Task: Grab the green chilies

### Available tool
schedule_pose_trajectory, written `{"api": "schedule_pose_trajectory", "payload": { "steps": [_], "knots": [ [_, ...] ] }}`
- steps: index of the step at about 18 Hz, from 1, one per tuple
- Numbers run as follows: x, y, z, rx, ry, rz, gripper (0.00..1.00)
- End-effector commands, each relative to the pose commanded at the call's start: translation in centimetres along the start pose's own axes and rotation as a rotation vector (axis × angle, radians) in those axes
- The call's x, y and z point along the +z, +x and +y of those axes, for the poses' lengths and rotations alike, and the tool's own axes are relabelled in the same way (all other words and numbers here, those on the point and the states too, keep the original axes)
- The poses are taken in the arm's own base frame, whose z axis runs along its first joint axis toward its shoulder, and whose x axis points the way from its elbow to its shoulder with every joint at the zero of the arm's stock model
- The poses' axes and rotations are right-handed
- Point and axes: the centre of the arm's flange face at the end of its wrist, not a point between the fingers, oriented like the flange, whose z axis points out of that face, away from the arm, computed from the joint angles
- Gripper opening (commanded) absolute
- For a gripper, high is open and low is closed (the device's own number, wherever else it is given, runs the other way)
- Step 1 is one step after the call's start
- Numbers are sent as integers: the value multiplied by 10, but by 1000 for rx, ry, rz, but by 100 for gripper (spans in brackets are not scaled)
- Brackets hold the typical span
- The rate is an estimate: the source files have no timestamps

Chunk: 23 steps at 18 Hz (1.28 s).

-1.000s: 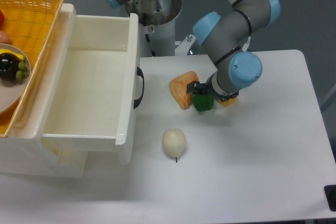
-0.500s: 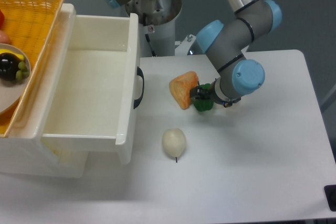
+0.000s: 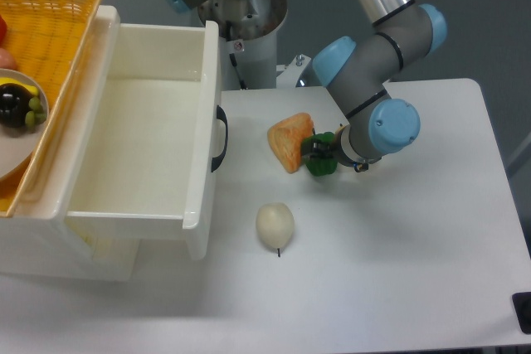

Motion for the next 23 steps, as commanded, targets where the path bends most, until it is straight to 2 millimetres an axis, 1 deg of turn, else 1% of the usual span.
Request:
{"api": "schedule_pose_trajectory", "payload": {
  "steps": [1,4,7,12,13,15,18,20,21,23],
  "knots": [
    [3,0,0,0,-4,3,100],
    [3,2,0,1,0,7,100],
    [9,1,-2,-13,-10,12,100],
    [12,2,-4,-11,-15,13,100],
    [12,2,-4,-11,-15,13,99],
    [11,2,-5,-10,-16,10,88],
    [11,4,-5,-7,-18,7,67],
    [10,4,-4,-6,-17,6,62],
    [7,4,-4,-7,-13,3,57],
    [5,4,-5,-6,-11,1,54]
  ]
}}
